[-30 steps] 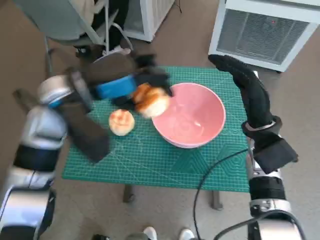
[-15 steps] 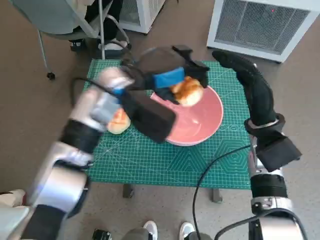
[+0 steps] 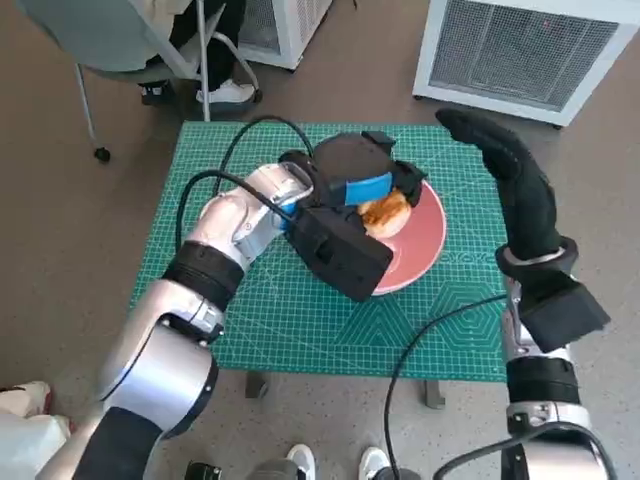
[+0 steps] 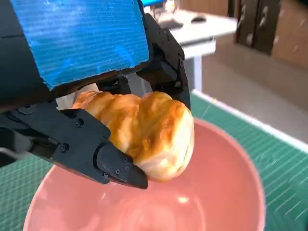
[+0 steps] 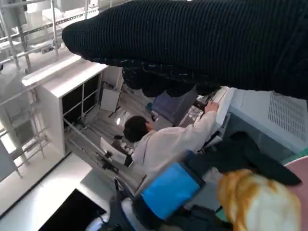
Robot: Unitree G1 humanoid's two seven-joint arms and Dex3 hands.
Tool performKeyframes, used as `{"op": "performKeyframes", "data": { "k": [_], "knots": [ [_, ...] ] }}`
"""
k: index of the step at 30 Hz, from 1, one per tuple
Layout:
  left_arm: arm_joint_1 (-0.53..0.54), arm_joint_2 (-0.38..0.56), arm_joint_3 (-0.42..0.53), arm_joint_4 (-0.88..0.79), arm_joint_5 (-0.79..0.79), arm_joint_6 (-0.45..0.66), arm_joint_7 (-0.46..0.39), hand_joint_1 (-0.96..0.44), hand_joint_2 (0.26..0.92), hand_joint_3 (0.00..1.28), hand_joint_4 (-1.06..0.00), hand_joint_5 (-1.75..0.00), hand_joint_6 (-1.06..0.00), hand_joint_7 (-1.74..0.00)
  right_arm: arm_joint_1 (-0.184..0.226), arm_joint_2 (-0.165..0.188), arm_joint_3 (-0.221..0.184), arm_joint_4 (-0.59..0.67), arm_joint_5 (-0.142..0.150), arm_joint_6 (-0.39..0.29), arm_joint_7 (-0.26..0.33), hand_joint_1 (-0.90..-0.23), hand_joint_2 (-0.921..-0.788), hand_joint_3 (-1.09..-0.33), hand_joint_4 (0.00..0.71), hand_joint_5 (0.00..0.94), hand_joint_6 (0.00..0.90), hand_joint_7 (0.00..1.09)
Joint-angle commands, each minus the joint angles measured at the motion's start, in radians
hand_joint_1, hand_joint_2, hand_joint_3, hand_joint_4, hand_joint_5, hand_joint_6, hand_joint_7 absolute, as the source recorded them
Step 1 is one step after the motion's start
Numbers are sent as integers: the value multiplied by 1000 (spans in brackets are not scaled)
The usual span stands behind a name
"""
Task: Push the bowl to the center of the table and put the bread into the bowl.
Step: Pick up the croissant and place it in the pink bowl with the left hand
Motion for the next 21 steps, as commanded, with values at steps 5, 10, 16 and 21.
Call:
{"op": "performKeyframes", "data": {
  "k": [5,10,16,21],
  "knots": [
    [-31,-12,9,38,-30,51,-125,-106,845,57,-155,-206,-137,-562,30,-15,-6,4,-4,5,-9,-701,-921,-781,260,15,-1,615],
    [-25,5,14,4,-35,55,-154,-239,812,16,-79,-52,-58,-481,30,-11,-4,-1,-13,7,-21,-701,-921,-779,262,15,-1,615],
    [11,41,13,-78,-22,53,-109,-353,811,9,-13,-5,-5,-443,29,-7,1,1,-21,6,-36,-705,-921,-777,263,15,-1,615],
    [40,97,18,-167,-20,33,-92,-386,821,12,-1,0,0,-426,30,-3,5,4,-21,4,-41,-706,-921,-777,263,15,-1,615]
  ]
}}
